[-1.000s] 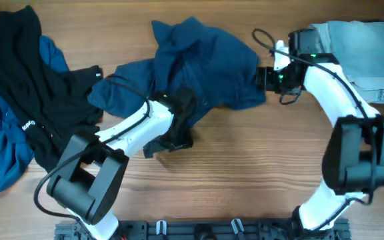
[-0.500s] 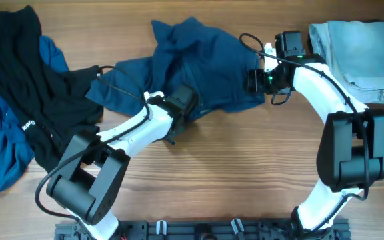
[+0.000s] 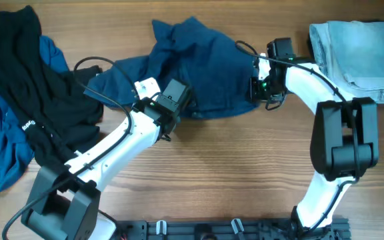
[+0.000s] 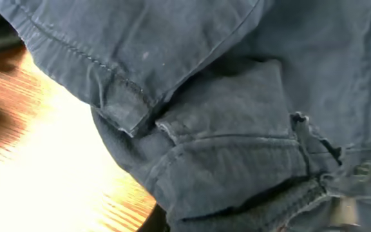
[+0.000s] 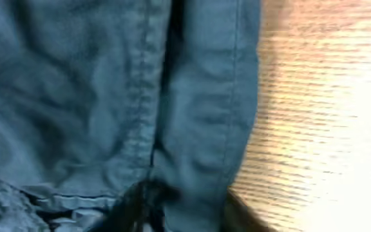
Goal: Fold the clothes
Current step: 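Lift the navy shorts with both grippers and stretch them apart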
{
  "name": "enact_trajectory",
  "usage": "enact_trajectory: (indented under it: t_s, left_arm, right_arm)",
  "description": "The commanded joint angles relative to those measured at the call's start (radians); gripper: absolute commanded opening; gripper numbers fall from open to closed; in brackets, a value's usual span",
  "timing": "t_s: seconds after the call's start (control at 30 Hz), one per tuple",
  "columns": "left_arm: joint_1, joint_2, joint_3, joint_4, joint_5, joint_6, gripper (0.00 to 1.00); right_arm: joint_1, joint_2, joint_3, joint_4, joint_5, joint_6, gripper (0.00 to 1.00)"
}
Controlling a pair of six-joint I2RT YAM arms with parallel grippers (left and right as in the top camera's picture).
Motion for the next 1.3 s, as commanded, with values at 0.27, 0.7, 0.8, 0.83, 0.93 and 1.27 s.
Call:
enact_trajectory:
  t_s: [0.27,0.7,0.8,0.83,0.93,1.27]
  left_arm:
    - [0.060,-0.182,0.348,0.014,-0.060,0.345,0.04]
    - [0.038,-0.870,0.443,-0.030,-0.094,0.410,0.04]
    - [0.035,-0.895,0.443,-0.079,-0.075,0.404,0.04]
    - [0.035,-0.882,0.443,-0.096,-0.076,0.404,0.04]
    - [0.036,-0.763,0.443,-0.166,-0.116,0.401,0.04]
    - [0.094,-0.141,0.443,-0.062,-0.196,0.347,0.04]
  right_arm:
    - [-0.072,-0.556,0.075,-0.122,-0.022,0.092,0.04]
    - [-0.243,-1.085,0.447,-0.493,0.117,0.057,0.04]
    - [-0.243,-1.085,0.524,-0.557,0.117,0.060,0.04]
    - [-0.243,-1.075,0.523,-0.576,0.117,0.068,0.04]
    - [-0.243,-0.978,0.523,-0.645,0.117,0.081,0.04]
    - [-0.231,-0.382,0.523,-0.511,0.060,0.018,0.04]
